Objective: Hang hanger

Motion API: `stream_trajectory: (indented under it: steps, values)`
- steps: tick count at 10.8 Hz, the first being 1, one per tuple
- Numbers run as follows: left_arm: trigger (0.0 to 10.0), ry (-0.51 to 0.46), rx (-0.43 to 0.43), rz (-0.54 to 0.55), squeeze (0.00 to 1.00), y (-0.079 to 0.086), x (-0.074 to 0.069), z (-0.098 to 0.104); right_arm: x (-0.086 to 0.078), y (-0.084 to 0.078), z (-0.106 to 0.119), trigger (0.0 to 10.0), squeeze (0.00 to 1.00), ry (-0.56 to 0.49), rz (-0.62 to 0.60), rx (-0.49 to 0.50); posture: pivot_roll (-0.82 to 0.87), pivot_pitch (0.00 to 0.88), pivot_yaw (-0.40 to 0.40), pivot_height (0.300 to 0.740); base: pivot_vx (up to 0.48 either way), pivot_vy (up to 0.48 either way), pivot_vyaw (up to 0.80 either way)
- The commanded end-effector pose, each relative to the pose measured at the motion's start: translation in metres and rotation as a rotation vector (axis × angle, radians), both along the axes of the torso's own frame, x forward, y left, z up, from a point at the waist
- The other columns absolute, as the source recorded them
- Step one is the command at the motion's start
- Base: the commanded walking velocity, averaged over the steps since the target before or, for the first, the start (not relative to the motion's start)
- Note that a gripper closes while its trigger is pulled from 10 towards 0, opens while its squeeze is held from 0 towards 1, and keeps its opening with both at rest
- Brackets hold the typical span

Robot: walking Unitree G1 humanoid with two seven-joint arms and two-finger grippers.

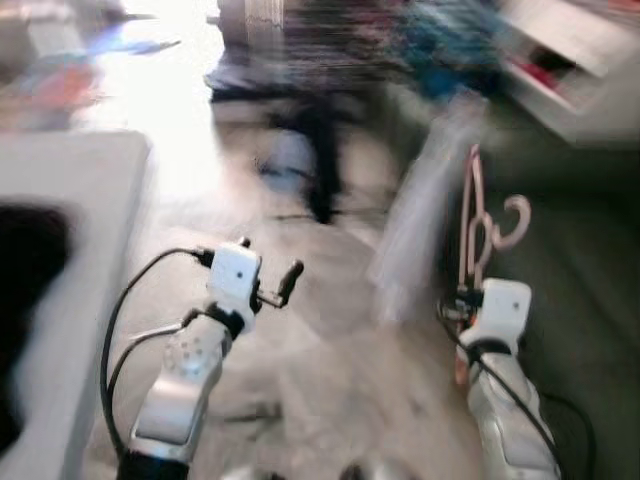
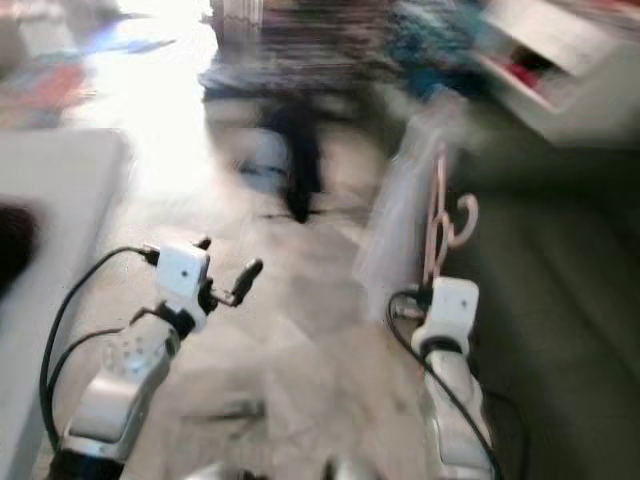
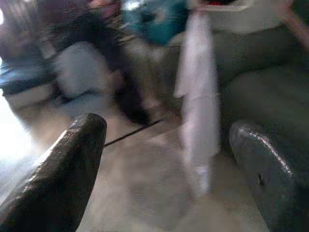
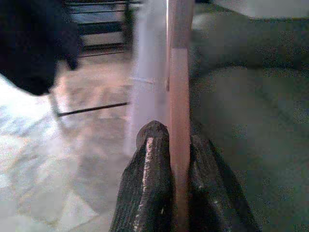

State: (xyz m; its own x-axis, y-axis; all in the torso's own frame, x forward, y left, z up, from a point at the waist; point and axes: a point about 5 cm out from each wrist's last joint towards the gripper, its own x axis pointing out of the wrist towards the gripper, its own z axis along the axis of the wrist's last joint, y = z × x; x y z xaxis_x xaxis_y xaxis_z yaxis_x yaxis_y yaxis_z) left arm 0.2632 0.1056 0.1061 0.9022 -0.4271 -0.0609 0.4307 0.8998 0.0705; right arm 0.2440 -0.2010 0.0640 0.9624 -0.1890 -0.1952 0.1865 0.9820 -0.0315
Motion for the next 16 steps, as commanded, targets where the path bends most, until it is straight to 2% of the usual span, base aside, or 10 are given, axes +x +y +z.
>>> stream_trajectory:
  steps: [1,5,8,12,16]
  values:
    - [10.0,-0.023,-0.010,-0.019,0.00,-0.002,-0.002,0.003,0.003,0.002,0.000,10.0,0.00,0.003,0.005,0.012,-0.11,0.040,-0.008,0.740,0.000,0.000,0.00]
    - [10.0,-0.050,-0.026,-0.018,0.00,-0.004,-0.001,0.008,0.008,0.009,0.000,10.0,0.00,0.003,0.038,0.023,-0.10,0.039,-0.006,0.740,0.450,0.000,0.00]
    - [10.0,-0.066,-0.019,0.012,0.00,-0.003,0.007,0.013,0.018,0.028,-0.009,10.0,0.00,0.094,0.208,0.026,-0.10,0.045,0.018,0.740,0.470,0.000,0.00]
    - [10.0,-0.051,-0.018,0.051,0.00,-0.004,0.010,0.012,0.018,0.038,-0.016,10.0,0.00,0.186,0.354,0.007,-0.11,0.043,0.009,0.740,0.434,0.071,0.00]
    - [10.0,-0.059,-0.013,0.046,0.00,-0.006,0.011,0.012,0.020,0.038,-0.015,10.0,0.00,0.201,0.371,-0.023,-0.11,0.047,0.009,0.740,0.391,0.278,0.00]
